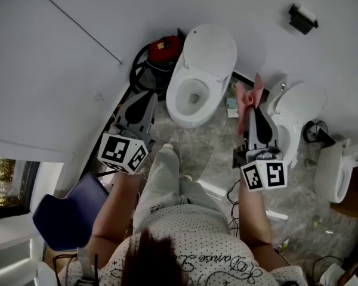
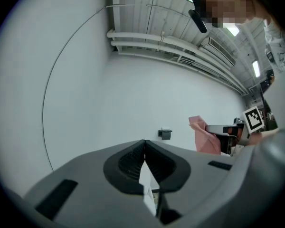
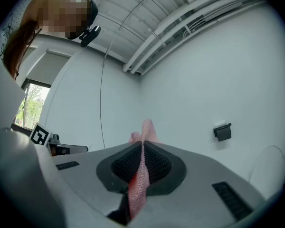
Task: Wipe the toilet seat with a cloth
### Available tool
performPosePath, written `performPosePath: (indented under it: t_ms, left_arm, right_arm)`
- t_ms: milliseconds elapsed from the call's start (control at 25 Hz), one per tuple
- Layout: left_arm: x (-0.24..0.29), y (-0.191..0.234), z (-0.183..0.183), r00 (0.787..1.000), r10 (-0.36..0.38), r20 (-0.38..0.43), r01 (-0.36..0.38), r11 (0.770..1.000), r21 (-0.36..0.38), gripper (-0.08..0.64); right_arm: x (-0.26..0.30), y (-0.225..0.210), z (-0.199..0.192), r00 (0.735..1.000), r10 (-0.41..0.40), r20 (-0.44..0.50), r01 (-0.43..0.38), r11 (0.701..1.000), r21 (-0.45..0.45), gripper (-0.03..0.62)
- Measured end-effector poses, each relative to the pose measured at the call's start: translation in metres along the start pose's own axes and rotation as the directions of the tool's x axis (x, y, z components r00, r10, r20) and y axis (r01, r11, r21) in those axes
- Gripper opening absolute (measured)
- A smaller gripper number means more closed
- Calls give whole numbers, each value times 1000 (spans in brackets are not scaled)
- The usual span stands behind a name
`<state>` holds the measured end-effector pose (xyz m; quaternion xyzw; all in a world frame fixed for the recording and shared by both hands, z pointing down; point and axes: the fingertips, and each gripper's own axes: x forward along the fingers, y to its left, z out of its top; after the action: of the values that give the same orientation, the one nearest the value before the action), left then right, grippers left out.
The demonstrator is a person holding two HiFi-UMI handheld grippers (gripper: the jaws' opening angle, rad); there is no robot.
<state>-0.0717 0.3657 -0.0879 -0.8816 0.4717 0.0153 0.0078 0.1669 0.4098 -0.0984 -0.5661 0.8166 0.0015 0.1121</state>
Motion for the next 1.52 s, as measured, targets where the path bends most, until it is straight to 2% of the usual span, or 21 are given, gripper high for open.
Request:
performPosePath:
  t_ms: [240, 520, 880, 1080, 1240, 1400, 1520]
  left_arm:
    - [39, 35, -8, 1000, -17, 3, 17, 1000, -19, 5]
    - [108, 97, -8, 998, -58, 8, 58, 998, -35, 5]
    - [194, 178, -21, 988, -151, -21, 150, 987, -56, 5]
    - [229, 197, -32, 977, -208, -46, 205, 976, -67, 5]
    - [248, 206, -47, 974, -217, -67, 210, 973, -101, 5]
    - [267, 204, -62, 972, -218, -93, 207, 971, -117, 5]
    - [282, 199, -66, 974, -201, -103, 189, 975, -115, 5]
  right_arm:
    - [42, -7, -14, 1000, -21, -14, 21, 1000, -2, 26]
    - [130, -16, -25, 999, -47, -24, 46, 999, -20, 26]
    - [230, -28, -47, 990, -139, -31, 139, 990, -21, 26]
    - [249, -41, -57, 978, -203, -42, 203, 979, -17, 26]
    - [257, -54, -71, 970, -231, -74, 231, 973, -5, 26]
    - [267, -75, -80, 968, -234, -87, 236, 972, 10, 26]
    - [279, -90, -86, 974, -203, -96, 206, 978, 19, 26]
